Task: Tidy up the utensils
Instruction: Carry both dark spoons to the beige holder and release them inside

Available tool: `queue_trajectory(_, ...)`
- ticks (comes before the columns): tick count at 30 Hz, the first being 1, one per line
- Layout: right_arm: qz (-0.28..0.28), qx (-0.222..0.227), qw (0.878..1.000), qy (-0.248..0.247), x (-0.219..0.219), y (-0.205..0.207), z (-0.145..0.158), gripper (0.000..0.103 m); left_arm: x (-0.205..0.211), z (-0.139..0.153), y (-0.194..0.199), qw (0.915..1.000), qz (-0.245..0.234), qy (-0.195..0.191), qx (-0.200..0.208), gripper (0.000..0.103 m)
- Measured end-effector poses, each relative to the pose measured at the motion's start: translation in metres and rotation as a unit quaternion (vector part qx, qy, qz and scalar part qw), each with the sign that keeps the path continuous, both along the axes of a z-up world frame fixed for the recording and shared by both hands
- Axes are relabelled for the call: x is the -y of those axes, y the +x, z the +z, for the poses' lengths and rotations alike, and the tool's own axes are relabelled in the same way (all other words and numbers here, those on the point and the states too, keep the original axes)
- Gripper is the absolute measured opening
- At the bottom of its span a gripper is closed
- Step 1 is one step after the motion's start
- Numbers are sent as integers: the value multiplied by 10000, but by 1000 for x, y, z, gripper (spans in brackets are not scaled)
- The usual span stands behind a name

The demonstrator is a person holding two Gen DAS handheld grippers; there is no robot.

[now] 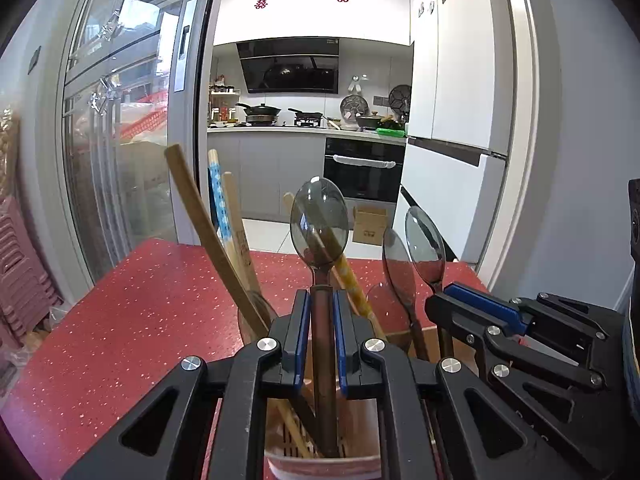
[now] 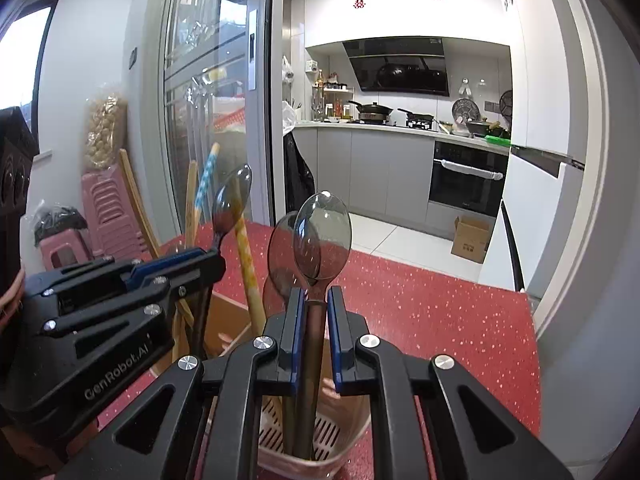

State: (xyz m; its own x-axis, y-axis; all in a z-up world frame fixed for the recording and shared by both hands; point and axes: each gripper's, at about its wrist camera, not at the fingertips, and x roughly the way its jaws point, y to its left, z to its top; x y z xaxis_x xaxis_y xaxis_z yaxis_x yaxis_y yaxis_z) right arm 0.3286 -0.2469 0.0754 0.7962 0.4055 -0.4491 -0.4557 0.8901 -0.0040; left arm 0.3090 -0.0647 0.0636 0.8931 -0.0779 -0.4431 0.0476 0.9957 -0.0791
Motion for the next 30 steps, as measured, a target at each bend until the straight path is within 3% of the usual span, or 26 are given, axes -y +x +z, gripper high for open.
queue_trajectory(10,90,30,9999,-144,-6,-11,-1,13,-1,-2,-10,9998,-35,34,-185,40)
queue_trajectory(23,116,-351,9993,-102,-13,3,0,15,-9,2,-23,9995,-64,-40,-307,40)
queue_trajectory(30,17,-367,9993,17,-2,-8,11,23,-14,3,-26,9990,55,-99,-431,40)
